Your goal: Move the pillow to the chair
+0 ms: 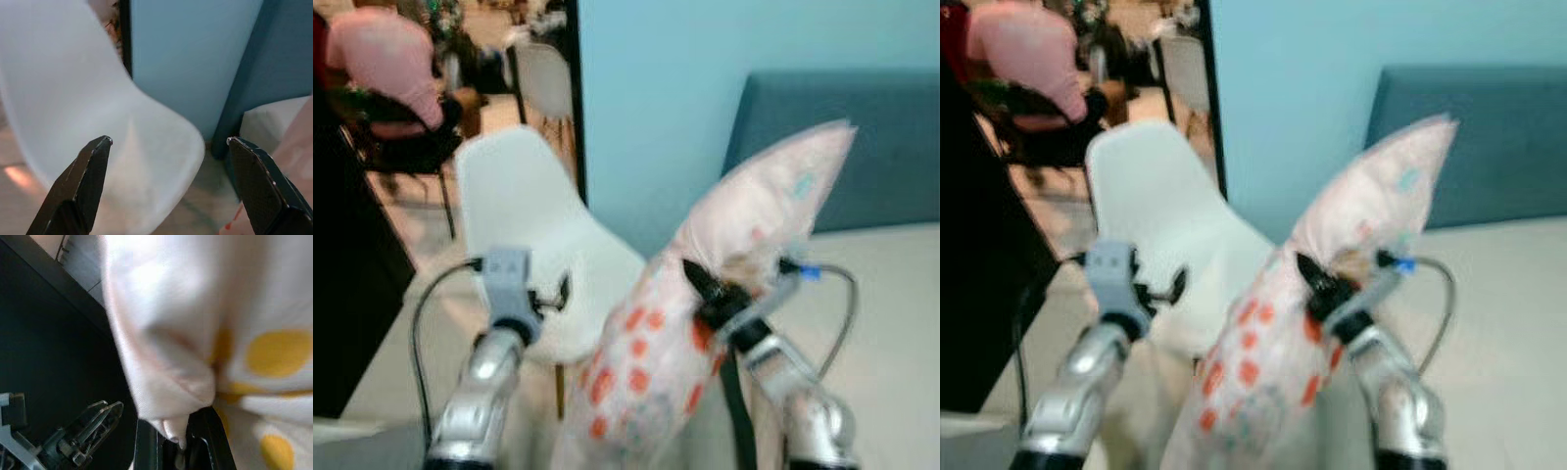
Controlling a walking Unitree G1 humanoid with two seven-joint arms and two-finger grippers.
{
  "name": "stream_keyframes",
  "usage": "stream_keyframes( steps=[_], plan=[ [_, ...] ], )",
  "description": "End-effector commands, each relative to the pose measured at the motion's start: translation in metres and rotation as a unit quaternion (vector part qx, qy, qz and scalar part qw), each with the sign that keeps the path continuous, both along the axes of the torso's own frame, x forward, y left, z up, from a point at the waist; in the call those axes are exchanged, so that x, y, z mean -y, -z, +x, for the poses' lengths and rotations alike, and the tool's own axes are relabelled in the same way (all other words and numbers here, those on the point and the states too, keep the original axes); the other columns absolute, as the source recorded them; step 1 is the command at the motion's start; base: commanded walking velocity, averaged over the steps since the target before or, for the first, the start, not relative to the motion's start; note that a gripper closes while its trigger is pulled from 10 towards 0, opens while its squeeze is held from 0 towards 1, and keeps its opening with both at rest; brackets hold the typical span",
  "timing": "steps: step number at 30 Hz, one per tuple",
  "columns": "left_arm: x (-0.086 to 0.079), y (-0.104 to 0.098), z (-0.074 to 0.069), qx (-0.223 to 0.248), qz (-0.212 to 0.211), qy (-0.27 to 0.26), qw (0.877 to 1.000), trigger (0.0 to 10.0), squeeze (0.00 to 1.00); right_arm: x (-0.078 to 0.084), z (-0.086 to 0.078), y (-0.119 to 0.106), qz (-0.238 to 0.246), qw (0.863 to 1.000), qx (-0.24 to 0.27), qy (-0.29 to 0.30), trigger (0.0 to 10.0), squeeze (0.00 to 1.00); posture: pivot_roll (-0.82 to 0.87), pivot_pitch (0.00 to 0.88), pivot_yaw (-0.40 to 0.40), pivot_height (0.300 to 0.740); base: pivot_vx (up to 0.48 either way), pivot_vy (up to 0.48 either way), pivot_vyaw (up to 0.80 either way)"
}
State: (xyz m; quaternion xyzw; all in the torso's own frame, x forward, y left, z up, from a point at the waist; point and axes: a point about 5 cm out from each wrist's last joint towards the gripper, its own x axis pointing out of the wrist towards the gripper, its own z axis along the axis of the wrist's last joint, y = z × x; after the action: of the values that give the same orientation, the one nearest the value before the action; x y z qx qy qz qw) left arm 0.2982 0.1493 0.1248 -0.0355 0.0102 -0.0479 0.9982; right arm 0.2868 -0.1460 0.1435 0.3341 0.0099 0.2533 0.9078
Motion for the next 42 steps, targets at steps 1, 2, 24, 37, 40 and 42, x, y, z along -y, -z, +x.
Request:
stream_keyframes(
  steps=[1,2,24,37,40,42],
  plan=[
    [0.004,0.002,-0.001,-0.003,0.002,0.004,1.0,10.0,0.0,0.003,0.001,-0.014,0.012,0.999,0.036,0.004,10.0,0.0,-0.06,0.0,0.003,0.74,0.326,0.0,0.0],
    [0.004,0.002,-0.001,-0.003,0.002,0.004,1.0,10.0,0.0,0.003,0.001,-0.014,0.012,0.999,0.036,0.004,10.0,0.0,-0.06,0.0,0.003,0.74,0.326,0.0,0.0],
    [0.004,0.0,0.0,0.003,0.005,0.005,1.0,10.0,0.0,0.005,0.004,-0.029,0.02,0.997,0.072,0.008,10.0,0.0,-0.06,0.003,0.002,0.74,0.33,0.0,0.0],
    [0.0,-0.008,0.006,0.015,0.01,-0.001,1.0,10.0,0.0,-0.005,0.022,-0.083,0.045,0.987,0.155,0.004,10.0,0.0,-0.05,0.0,0.006,0.74,0.331,0.0,0.18],
    [0.0,-0.009,0.006,0.018,0.011,-0.001,1.0,10.0,0.0,-0.006,0.023,-0.093,0.057,0.984,0.17,0.001,10.0,0.0,-0.05,0.0,0.005,0.74,0.331,0.0,0.0],
    [0.0,-0.009,0.006,0.018,0.011,-0.002,1.0,10.0,0.0,-0.006,0.023,-0.095,0.06,0.983,0.173,0.002,10.0,0.0,-0.05,0.0,0.005,0.74,0.33,0.0,0.0]
  ],
)
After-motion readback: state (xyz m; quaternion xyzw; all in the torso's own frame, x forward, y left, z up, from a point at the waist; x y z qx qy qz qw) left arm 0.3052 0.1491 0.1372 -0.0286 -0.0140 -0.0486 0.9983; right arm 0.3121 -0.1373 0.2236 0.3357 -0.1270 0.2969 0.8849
